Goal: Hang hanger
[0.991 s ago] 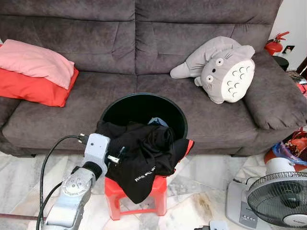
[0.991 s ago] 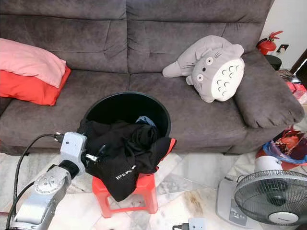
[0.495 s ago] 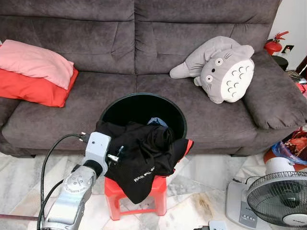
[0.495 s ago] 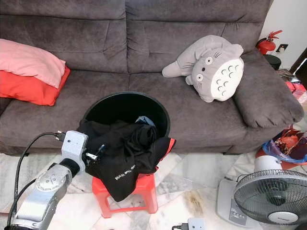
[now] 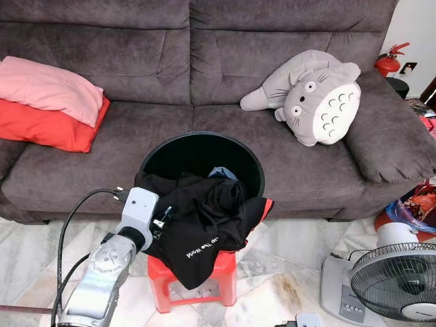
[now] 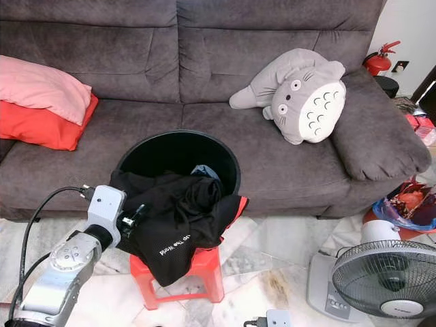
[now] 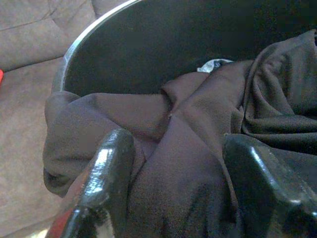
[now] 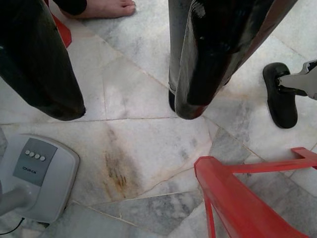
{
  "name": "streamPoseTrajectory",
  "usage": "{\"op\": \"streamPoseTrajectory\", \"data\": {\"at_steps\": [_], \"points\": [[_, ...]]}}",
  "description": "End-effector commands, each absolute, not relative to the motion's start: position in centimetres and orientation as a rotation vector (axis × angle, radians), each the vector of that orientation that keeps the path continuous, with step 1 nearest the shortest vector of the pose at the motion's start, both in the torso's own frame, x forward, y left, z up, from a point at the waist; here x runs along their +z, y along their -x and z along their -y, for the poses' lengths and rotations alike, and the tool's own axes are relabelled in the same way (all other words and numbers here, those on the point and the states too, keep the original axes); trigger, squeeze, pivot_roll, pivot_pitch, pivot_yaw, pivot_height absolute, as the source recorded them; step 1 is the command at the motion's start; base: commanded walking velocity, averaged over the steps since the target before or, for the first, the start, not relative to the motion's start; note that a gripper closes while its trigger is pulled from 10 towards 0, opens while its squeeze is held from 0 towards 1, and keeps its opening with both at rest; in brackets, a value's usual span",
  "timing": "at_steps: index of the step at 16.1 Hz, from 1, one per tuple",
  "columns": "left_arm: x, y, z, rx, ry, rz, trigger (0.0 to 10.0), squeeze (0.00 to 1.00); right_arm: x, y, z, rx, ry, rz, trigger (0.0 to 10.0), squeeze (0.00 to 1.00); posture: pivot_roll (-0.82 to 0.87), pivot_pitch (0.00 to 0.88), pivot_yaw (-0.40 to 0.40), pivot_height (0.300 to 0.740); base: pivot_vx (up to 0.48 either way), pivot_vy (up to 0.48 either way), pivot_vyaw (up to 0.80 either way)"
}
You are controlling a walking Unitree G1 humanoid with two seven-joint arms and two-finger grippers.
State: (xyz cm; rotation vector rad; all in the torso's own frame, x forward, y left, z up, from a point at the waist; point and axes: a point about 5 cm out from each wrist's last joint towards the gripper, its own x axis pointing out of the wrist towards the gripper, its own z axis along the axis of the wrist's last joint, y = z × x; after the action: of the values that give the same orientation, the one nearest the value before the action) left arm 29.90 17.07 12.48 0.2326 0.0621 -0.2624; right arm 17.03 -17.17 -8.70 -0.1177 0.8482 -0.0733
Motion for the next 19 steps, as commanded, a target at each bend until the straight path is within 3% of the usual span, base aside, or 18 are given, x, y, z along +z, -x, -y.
{"op": "streamPoseTrajectory", "data": {"at_steps": [1,13,19], "points": [[10.8,-29.4,-17.5,-0.260,-0.257,-0.152,0.0,0.00,-9.0,-16.4,17.2,-0.077,0.117,-0.867,10.0,0.00,-0.04,0.214,-0.023,0.740,0.000,0.000,0.00],[11.7,-29.7,-17.4,-0.255,-0.253,-0.104,0.0,0.00,-9.0,-16.4,17.2,-0.081,0.126,-0.864,10.0,0.00,-0.04,0.206,-0.023,0.740,0.000,0.000,0.00],[13.3,-30.7,-16.1,-0.295,-0.242,-0.030,0.0,0.00,-8.9,-16.6,17.4,-0.087,0.127,-0.856,10.0,0.00,-0.04,0.195,-0.019,0.740,0.000,0.000,0.00]]}}
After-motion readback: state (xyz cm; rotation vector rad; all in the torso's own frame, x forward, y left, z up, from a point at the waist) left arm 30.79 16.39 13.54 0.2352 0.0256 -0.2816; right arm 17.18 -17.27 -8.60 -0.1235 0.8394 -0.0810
